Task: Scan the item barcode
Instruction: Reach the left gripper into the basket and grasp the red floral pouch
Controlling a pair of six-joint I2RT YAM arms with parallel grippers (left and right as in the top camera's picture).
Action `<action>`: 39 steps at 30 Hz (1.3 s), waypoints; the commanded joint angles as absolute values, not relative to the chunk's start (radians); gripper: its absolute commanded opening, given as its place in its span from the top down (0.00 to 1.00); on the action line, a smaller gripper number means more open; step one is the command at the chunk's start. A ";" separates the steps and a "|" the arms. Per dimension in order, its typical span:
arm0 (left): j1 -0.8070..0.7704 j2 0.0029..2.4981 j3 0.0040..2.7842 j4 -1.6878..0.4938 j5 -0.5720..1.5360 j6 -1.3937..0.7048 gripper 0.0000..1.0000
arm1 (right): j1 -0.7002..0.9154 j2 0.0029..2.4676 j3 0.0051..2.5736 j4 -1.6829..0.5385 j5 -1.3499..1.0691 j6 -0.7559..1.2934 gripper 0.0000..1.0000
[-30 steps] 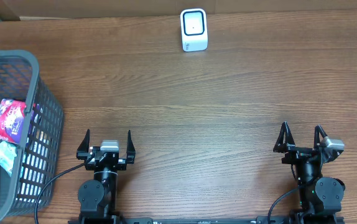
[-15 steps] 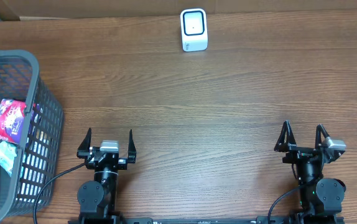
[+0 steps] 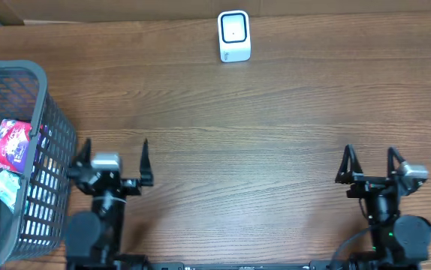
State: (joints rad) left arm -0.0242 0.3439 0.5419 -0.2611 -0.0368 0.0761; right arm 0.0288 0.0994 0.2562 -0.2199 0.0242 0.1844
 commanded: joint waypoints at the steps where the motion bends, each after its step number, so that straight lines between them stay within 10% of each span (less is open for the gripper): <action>1: -0.020 0.513 0.793 -0.366 -0.029 0.057 0.00 | 0.035 0.181 0.430 -0.266 0.014 0.150 0.00; 15: -0.020 1.284 2.065 -1.305 0.008 0.057 0.01 | 0.035 0.709 1.028 -0.715 -0.083 0.147 0.00; 24: 0.031 1.427 2.117 -1.338 -0.137 -0.123 0.00 | 0.035 0.926 1.152 -0.826 -0.213 0.152 0.00; 39: 0.732 1.581 2.116 -1.454 -0.005 -0.506 0.00 | 0.036 1.059 1.152 -0.888 -0.301 0.150 0.00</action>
